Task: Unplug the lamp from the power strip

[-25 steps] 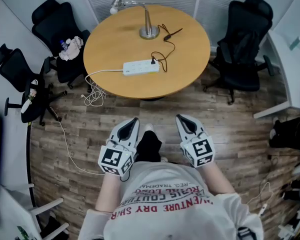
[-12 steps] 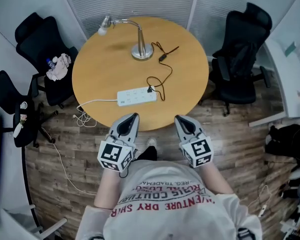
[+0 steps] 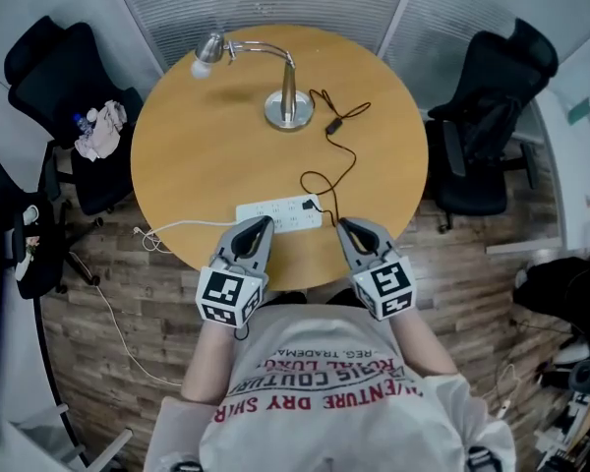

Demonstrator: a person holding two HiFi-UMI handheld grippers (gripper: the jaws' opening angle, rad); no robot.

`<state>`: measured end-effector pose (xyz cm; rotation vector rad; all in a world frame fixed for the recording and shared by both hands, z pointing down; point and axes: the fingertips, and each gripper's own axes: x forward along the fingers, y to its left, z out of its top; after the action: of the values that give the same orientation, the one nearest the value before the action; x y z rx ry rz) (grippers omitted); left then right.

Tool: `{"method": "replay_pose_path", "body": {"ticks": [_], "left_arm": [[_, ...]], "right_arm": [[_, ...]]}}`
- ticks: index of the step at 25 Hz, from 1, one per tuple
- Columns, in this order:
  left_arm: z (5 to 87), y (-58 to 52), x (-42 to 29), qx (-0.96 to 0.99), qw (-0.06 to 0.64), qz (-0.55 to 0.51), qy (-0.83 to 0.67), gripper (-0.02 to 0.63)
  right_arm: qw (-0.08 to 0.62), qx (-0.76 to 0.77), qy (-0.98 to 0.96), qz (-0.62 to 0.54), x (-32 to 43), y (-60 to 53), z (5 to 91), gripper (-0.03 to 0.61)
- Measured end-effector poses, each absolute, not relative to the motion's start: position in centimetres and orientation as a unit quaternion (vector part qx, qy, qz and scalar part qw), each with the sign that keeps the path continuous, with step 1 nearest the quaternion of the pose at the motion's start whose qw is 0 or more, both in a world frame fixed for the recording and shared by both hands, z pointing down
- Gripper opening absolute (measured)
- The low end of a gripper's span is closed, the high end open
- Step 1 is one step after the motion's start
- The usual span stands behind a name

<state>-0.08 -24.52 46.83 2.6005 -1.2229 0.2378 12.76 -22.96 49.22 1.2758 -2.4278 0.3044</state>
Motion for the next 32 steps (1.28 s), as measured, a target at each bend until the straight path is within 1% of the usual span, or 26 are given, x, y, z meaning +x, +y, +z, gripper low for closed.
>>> {"method": "replay_pose_path", "body": {"ticks": [6,12,13,14,16,23,28,32], "left_arm": [[51.3,-26.3,-0.2,0.887,0.156,0.117,-0.418,0.031],[55.7,-27.7,0.1,0.873,0.187,0.147,-0.425,0.031],[56.6,-27.8,0.2,0.871,0.193,0.154,-0.425,0.031],[57.4,-28.0,0.5,0.869,0.197,0.161,-0.424,0.029],[59.0,-28.5,1.0,0.865,0.203,0.175,-0.424,0.030],[64.5,-29.6,2.9,0.847,0.219,0.238,-0.422,0.029],[66.6,-30.5,3.4,0.831,0.233,0.257,-0.435,0.031],[67.2,-31.1,3.6,0.824,0.220,0.283,-0.439,0.029]], "right_arm": [[0.242,0.410,-0.868,0.144,11.3,-24.9,52.7,0.031],[0.304,0.336,-0.879,0.146,9.6,-26.5,56.0,0.039],[0.317,0.323,-0.880,0.145,9.4,-26.8,56.5,0.080],[0.330,0.308,-0.881,0.143,9.2,-27.0,57.0,0.134],[0.358,0.280,-0.880,0.137,9.0,-27.4,58.2,0.152],[0.468,0.182,-0.859,0.099,8.7,-28.4,62.5,0.158],[0.517,0.122,-0.843,0.085,8.1,-28.5,64.9,0.164],[0.546,0.092,-0.830,0.065,7.8,-28.7,66.5,0.163]]}}
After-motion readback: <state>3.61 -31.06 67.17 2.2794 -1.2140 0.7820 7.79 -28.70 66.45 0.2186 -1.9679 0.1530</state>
